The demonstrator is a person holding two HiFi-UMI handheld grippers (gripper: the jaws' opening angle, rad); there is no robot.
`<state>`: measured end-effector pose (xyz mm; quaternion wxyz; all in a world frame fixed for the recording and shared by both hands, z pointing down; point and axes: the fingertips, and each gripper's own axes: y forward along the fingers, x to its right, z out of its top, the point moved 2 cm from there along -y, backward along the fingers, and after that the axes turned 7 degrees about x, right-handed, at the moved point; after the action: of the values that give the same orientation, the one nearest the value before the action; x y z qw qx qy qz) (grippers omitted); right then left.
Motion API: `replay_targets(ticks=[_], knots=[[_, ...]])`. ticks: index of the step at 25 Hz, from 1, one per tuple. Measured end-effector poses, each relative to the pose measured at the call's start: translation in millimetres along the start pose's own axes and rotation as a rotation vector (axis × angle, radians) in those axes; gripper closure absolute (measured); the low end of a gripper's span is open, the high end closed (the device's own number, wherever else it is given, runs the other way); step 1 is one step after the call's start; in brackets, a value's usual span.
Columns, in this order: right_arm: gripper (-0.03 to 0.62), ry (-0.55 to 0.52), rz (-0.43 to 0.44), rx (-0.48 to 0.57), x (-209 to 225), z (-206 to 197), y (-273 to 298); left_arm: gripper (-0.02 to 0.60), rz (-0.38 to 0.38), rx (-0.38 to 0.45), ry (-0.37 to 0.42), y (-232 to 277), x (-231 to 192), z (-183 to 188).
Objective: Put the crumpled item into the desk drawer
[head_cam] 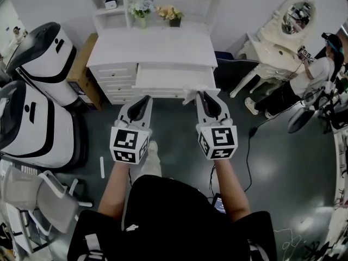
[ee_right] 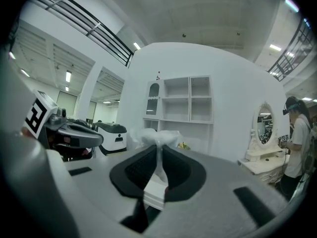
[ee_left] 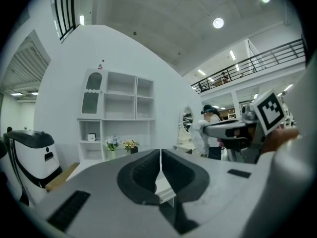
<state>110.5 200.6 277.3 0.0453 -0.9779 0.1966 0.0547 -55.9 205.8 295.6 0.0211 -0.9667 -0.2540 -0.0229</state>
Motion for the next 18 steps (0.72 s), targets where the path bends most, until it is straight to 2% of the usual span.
replay_targets(ticks=[18], knots=[[0.562, -0.003, 0.007, -0.028, 38, -20, 120, 0.571, -0.001, -0.027, -0.006, 108, -71, -11]])
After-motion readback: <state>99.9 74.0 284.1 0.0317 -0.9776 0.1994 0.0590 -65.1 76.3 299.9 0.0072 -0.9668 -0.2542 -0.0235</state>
